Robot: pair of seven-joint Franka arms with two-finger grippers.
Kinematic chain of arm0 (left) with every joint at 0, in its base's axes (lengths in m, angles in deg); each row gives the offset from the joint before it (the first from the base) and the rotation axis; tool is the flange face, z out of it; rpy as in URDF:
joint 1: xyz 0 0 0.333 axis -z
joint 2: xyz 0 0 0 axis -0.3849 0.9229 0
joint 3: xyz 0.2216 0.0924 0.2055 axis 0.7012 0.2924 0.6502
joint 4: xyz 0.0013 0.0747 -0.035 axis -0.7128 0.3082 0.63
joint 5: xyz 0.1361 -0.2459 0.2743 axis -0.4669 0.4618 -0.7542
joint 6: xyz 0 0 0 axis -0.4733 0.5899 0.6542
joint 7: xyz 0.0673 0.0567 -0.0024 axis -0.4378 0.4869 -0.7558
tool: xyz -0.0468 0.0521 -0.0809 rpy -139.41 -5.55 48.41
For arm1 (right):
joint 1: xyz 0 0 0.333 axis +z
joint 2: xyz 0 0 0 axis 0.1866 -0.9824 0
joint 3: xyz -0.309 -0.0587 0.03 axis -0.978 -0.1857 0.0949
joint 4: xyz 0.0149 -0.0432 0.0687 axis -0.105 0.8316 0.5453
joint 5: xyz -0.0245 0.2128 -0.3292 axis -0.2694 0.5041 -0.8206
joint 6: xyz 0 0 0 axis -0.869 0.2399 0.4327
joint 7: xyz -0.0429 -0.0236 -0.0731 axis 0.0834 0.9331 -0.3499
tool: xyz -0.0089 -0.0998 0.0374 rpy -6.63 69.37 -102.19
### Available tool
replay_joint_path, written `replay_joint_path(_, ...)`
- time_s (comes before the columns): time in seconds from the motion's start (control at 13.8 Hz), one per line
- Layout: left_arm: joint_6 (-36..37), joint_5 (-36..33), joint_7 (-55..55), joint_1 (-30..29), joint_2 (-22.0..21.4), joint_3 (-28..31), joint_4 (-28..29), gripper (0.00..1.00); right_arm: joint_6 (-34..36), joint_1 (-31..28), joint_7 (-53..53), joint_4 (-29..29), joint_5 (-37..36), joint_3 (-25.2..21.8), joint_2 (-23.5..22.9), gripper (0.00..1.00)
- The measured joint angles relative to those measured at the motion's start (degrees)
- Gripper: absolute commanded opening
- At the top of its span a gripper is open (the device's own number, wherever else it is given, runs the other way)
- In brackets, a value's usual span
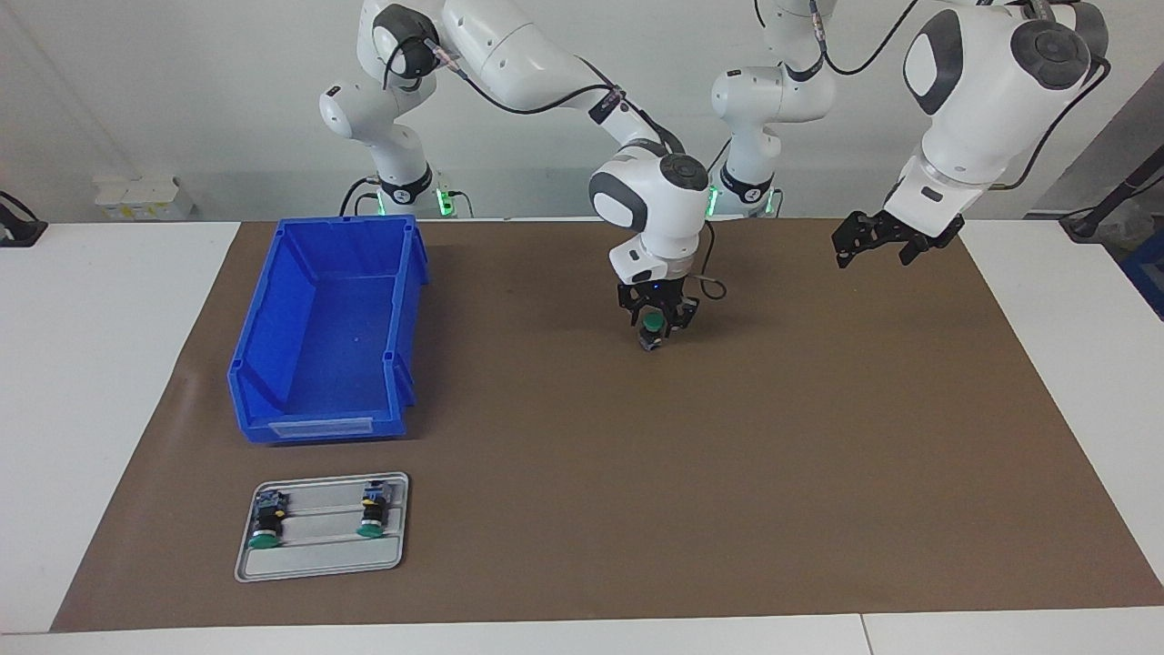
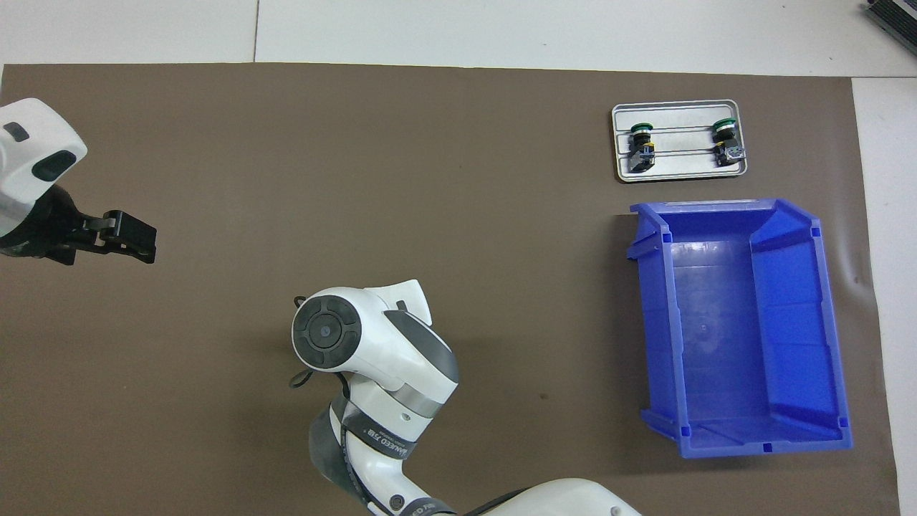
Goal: Place and press button with both arms
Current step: 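Grasp the green part with the right gripper and lift it, then carry the green part with the right gripper over the blue bin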
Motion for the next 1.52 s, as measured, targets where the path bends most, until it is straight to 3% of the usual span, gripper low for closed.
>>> replay_joint_path(0.07, 0.0, 0.0, 0.0, 0.0, 0.0, 0.0, 0.0, 1.0, -0.07, -0.01, -0.01, 0.0, -0.21, -0.07, 0.0, 0.61)
replay_joint_path(0.22, 0.0, 0.0, 0.0, 0.0, 0.0, 0.0, 0.0, 1.0, -0.13, -0.01, -0.02, 0.0, -0.29, -0.11, 0.0, 0.39)
replay_joint_path(0.44, 0.0, 0.0, 0.0, 0.0, 0.0, 0.0, 0.0, 1.0, -0.26, 0.02, -0.03, -0.01, -0.3, -0.07, 0.0, 0.32)
replay_joint_path(0.65, 0.0, 0.0, 0.0, 0.0, 0.0, 0.0, 0.0, 1.0, -0.28, 0.13, -0.03, 0.0, -0.3, 0.05, 0.0, 0.0)
replay_joint_path(1.02, 0.0, 0.0, 0.0, 0.0, 0.0, 0.0, 0.0, 1.0, -0.2, -2.25, -0.03, -0.12, -0.31, -0.33, 2.34, 0.0)
replay_joint_path(1.23, 0.0, 0.0, 0.0, 0.0, 0.0, 0.0, 0.0, 1.0, 1.35, -7.14, 2.41, 2.03, -0.35, -0.34, 7.7, 0.0)
replay_joint_path(1.52, 0.0, 0.0, 0.0, 0.0, 0.0, 0.0, 0.0, 1.0, 6.75, -14.91, 13.96, 7.68, -0.38, -0.43, 16.53, 0.0)
